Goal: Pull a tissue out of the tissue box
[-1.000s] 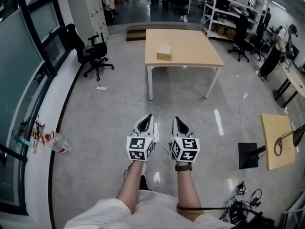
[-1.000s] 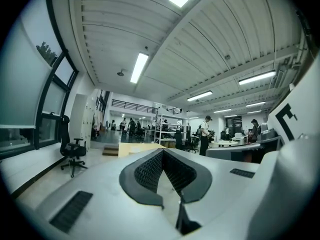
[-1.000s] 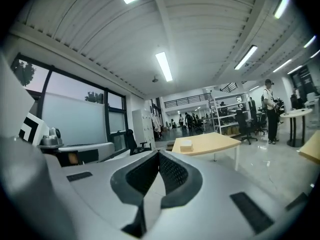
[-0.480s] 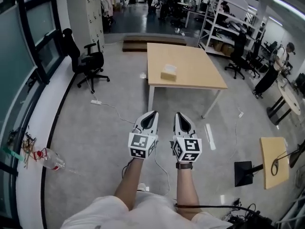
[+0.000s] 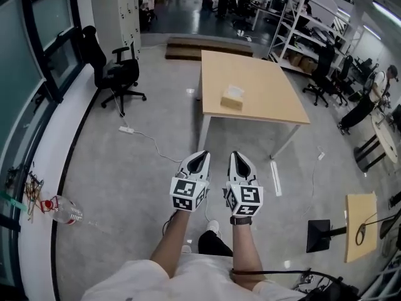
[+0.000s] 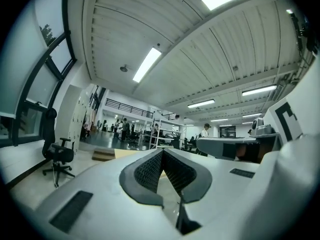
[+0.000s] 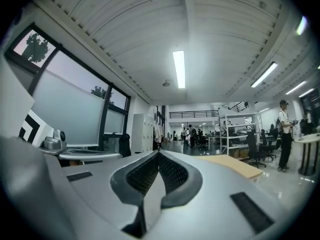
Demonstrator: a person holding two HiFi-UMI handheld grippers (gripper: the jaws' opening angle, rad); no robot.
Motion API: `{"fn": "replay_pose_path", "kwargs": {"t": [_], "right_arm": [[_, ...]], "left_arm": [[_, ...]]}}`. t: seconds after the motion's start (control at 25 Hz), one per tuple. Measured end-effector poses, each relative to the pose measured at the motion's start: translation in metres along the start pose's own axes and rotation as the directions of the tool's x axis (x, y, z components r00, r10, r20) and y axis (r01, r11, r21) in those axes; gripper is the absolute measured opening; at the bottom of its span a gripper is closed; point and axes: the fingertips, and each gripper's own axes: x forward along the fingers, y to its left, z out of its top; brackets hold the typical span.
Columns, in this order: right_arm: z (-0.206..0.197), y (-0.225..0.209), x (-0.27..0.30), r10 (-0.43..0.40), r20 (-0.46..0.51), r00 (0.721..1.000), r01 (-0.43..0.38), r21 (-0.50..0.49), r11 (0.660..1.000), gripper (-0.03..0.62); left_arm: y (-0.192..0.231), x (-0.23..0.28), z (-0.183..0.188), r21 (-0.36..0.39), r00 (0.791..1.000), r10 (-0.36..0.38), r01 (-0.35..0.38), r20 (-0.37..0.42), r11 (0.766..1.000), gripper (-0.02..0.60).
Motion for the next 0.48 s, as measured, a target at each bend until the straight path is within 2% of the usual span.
{"fn": "replay_pose_path", "kwargs": {"t": [0.16,0.28,0.48], "right_arm": [[-0.009,-0.022,0.052,0.038,0.011,0.999,-0.038,0.022,0.999,0.002],[-0.004,-0.042,0.107,0.075,0.033,0.997,-0.076,0.038,0.996,0.002],[0.024,-0.118,0.185,0.085,0.085,0.993,-0.087,0.016,0.996,0.002]], "left_arm": [[0.020,0.048,-0.009,0.021,1.000,0.014,-0.013,-0.020,1.000,0.002],[0.041,0.102,-0.003,0.018,0.999,0.026,-0.026,-0.027,1.000,0.002],[0.048,0.212,0.017,0.064,0.999,0.035,-0.034,-0.009,0.997,0.002]]}}
